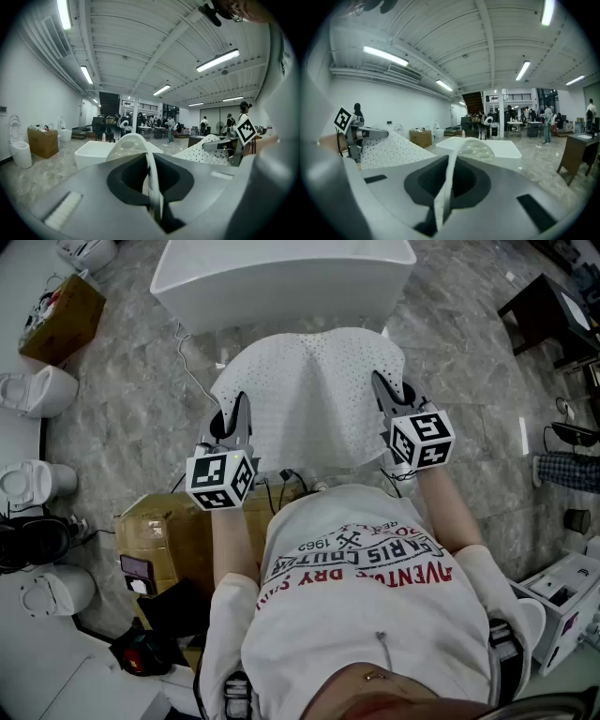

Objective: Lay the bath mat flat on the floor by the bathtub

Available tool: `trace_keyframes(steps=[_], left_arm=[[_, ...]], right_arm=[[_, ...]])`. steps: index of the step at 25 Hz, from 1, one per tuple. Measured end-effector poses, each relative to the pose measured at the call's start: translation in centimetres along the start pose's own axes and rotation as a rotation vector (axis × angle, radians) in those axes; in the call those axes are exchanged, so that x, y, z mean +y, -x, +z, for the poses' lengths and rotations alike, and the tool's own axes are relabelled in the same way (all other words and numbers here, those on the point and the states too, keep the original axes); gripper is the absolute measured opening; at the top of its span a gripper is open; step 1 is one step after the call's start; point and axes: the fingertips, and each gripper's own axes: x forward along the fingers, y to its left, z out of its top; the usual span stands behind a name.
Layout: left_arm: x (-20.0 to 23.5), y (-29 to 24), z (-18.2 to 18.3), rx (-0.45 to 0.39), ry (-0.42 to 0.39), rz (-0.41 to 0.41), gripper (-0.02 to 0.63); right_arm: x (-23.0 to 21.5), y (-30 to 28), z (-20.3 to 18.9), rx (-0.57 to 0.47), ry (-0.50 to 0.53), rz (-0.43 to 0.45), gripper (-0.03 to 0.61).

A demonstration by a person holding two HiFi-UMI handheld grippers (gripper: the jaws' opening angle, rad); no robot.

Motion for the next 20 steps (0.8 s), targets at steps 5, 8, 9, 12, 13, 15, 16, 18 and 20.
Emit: trace_keyframes(steps=[5,8,9,12,13,15,16,18,20], left_arm=[[1.6,0.3,-0.5,-0.002,0.019,0.003,0.018],[2.2,0.2,-1.0,0.003,0.03,0.004,0.018],[2.4,0.2,-1.1,0.003,0.032,0.005,0.018],[2.9,-0.1,-1.3,0.006,0.04,0.008,0.018],[3.1,-0.1,-1.5,0.008,0.045,0.01,0.018],[3.6,-0.3,-1.7,0.012,0.055,0.016,0.018],[3.8,-0.4,-1.8,0.014,0.06,0.021,0.018],[4.4,-0.6,-2.1,0.019,0.067,0.034,0.018],[4.9,-0.9,-2.4,0.029,0.072,0.047,0.018]], right_arm=[[0.8,-1.2,-0.2,0.013,-0.004,0.004,0.018],[1.1,-1.7,-0.4,0.026,-0.009,0.001,0.018],[1.1,-1.9,-0.5,0.029,-0.01,0.002,0.018],[1.2,-2.7,-0.6,0.041,-0.01,0.01,0.018],[1.2,-3.0,-0.7,0.045,-0.011,0.013,0.018],[1.2,-3.6,-0.9,0.055,-0.012,0.02,0.018],[1.2,-4.0,-0.9,0.059,-0.012,0.023,0.018],[1.3,-4.8,-1.1,0.072,-0.013,0.034,0.018],[1.3,-5.7,-1.4,0.086,-0.016,0.046,0.018]])
